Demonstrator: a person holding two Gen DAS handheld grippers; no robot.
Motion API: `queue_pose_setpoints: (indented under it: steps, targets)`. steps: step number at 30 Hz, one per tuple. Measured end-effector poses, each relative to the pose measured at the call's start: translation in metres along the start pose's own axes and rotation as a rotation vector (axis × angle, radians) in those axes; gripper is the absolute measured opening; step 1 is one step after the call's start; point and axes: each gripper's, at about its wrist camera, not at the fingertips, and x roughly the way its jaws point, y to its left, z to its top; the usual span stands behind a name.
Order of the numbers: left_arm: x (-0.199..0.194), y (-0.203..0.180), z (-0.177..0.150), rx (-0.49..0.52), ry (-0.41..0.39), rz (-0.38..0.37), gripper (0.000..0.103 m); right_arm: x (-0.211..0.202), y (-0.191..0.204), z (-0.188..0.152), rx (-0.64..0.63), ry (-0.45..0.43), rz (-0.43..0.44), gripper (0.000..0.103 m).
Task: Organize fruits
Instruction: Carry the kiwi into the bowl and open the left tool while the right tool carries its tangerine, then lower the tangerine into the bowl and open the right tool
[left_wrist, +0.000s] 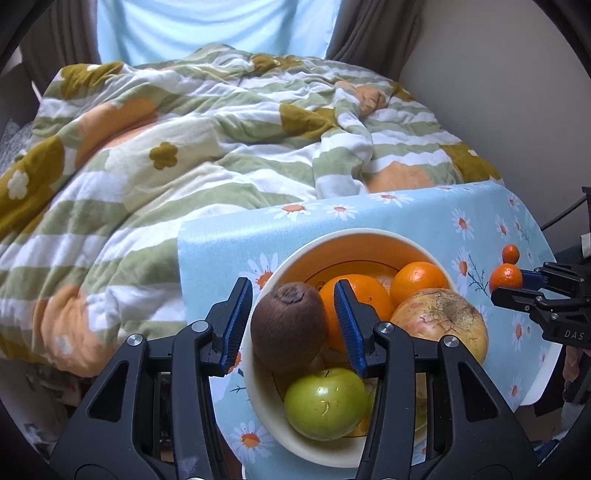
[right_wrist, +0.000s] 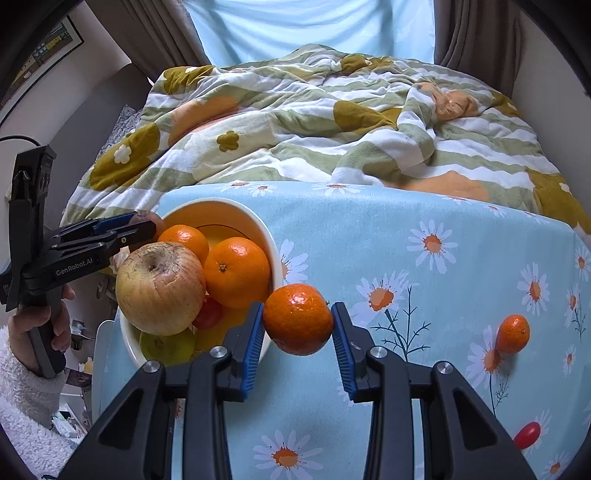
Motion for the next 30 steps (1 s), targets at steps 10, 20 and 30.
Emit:
queue_pose_setpoints:
  steps: [10, 20, 30]
  targets:
    - [-0.032, -0.001, -0.010, -0.030, -0.037, 0.046, 0.103, -0.007, 0.006, 0.000, -0.028, -0.015, 0.024, 0.034]
    - [-0.066, 0.002, -0.046, -0.118, -0.038, 0.121, 0.103, -0.004, 0.027, -0.005, -0.189, -0.024, 0.084, 0.034]
    - [-0.067, -0.001, -0.070, -0.185, -0.026, 0.098, 0.103, 0.020, 0.046, -0.028, -0.396, -0.045, 0.102, 0.034]
